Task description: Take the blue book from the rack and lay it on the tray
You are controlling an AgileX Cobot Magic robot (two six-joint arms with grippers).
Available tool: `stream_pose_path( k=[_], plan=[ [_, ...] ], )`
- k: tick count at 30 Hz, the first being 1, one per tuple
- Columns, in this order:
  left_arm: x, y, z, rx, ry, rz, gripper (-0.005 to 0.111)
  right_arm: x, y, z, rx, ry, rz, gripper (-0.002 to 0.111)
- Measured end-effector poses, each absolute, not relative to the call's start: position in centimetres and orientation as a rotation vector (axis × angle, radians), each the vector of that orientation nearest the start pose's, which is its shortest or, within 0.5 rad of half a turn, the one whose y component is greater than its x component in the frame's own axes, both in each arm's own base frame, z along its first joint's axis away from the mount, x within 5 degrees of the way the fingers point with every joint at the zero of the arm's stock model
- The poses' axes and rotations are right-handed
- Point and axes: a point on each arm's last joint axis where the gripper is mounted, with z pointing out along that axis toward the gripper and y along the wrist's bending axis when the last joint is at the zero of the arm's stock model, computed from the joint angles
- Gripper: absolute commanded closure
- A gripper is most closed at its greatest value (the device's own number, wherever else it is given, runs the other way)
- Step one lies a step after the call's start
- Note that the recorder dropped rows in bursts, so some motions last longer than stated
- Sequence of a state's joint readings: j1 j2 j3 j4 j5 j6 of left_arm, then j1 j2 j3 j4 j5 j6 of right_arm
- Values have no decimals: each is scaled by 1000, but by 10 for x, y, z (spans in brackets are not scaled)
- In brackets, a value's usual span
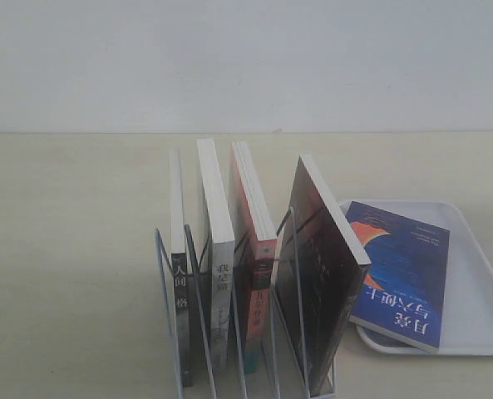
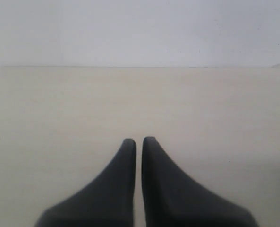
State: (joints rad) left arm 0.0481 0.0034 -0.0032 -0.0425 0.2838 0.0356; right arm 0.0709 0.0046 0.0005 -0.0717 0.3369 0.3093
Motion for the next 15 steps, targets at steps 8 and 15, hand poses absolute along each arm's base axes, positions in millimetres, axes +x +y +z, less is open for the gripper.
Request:
stream_pose_path(
  k=[8,15],
  plan=[
    [55,2,188,-39,1767,21,103,54,6,183,58,1826,178,108],
    [55,2,188,-39,1767,21,103,54,6,183,57,1826,178,108]
  ],
)
